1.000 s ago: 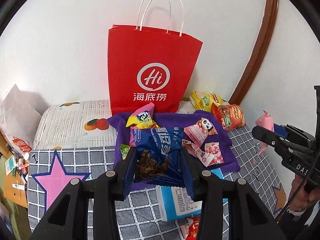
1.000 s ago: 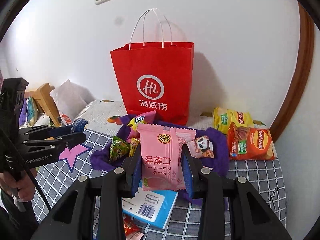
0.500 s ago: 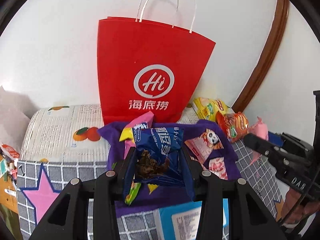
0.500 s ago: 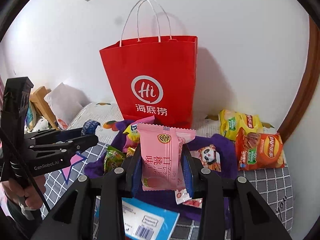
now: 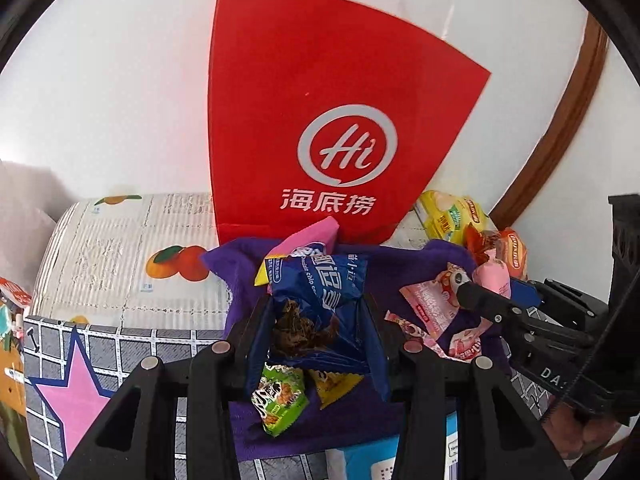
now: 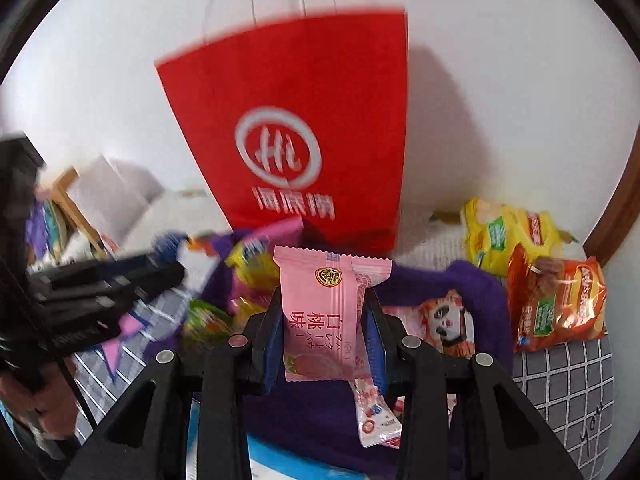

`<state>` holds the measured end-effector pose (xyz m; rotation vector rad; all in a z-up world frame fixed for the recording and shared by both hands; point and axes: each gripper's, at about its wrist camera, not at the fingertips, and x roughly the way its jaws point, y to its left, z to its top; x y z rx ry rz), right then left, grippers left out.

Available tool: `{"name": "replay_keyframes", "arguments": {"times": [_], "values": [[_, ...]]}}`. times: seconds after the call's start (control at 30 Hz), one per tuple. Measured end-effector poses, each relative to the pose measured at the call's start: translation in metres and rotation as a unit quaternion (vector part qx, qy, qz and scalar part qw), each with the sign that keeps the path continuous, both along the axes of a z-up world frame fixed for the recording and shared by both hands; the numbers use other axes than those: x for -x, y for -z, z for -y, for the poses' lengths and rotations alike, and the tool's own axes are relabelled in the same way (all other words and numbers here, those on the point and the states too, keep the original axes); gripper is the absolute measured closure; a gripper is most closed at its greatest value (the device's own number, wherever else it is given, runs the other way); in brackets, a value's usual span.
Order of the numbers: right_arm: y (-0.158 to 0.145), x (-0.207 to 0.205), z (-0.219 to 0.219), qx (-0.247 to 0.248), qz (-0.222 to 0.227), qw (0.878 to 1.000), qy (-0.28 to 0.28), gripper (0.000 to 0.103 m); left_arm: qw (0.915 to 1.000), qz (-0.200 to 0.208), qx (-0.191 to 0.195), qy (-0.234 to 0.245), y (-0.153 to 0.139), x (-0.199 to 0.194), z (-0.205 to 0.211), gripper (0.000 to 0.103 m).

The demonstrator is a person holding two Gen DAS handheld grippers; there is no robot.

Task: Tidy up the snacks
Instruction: 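Carry the pink packet with the right tool while the left tool carries the blue bag over the towel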

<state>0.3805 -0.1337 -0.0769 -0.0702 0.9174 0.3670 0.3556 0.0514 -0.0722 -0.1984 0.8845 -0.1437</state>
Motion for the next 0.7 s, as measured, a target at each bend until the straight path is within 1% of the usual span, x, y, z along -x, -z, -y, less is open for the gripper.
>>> {"name": "replay_keyframes", "arguments": {"times": [0.07,0.2,0.33,0.57,0.7], "values": [[0.006,-0.003,0.003,0.003,-0.001,1.000,0.004,0.067,1.0000,-0.009,-0.002,0.004,0.005,-0.003,0.001,0.063],[0.016,-0.011,0.010,0.000,-0.021,1.000,0.004,0.067,0.9998,-0.013,-0.010,0.006,0.010,-0.004,0.006,0.063],[0.028,-0.018,0.013,0.010,-0.039,0.999,0.005,0.067,0.9998,-0.018,-0.010,0.007,0.013,-0.005,0.005,0.063],[0.042,-0.024,0.012,0.009,-0.067,0.998,0.005,0.067,0.9997,-0.025,-0.003,0.000,0.015,-0.008,0.000,0.062],[0.047,-0.025,0.008,0.013,-0.075,0.997,0.000,0.067,0.9996,-0.029,-0.001,0.002,0.017,-0.008,0.001,0.062]]}}
